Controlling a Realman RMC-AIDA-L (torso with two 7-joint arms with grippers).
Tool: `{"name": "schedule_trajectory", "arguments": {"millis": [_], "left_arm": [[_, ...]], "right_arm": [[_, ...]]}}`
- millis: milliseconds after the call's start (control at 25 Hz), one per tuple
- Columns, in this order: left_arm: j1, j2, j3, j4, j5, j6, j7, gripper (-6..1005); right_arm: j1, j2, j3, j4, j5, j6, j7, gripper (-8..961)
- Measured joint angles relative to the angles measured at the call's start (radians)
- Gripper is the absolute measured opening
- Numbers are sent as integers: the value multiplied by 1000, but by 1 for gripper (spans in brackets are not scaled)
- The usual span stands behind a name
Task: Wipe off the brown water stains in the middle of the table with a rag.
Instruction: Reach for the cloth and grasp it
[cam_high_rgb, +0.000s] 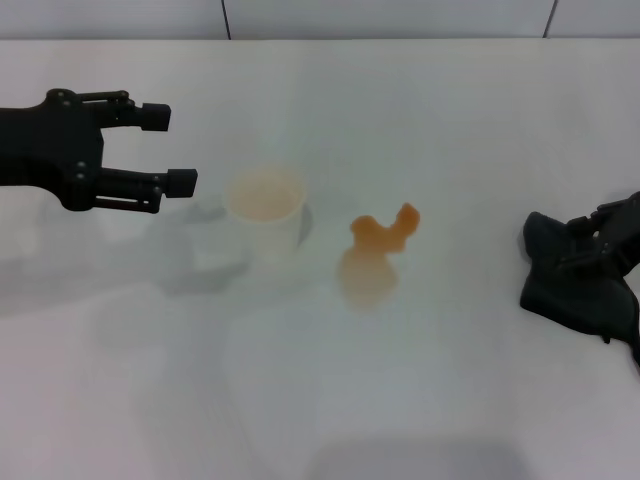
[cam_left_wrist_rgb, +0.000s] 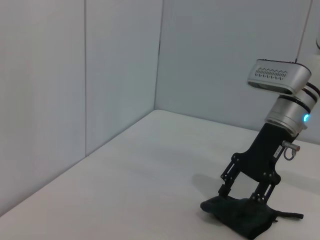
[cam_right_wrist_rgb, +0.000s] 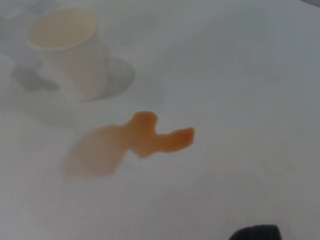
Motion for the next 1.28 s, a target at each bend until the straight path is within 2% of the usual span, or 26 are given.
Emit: {"name": "schedule_trajectory", "arguments": {"millis": [400,1280], "left_arm": [[-1,0,0,1,2,-8,4,879],[0,0,0,1,2,-14,13,878]], "right_arm": [[-5,0,5,21,-1,13,-3,691],[-9,0,0,39,-1,45,-2,597]]}}
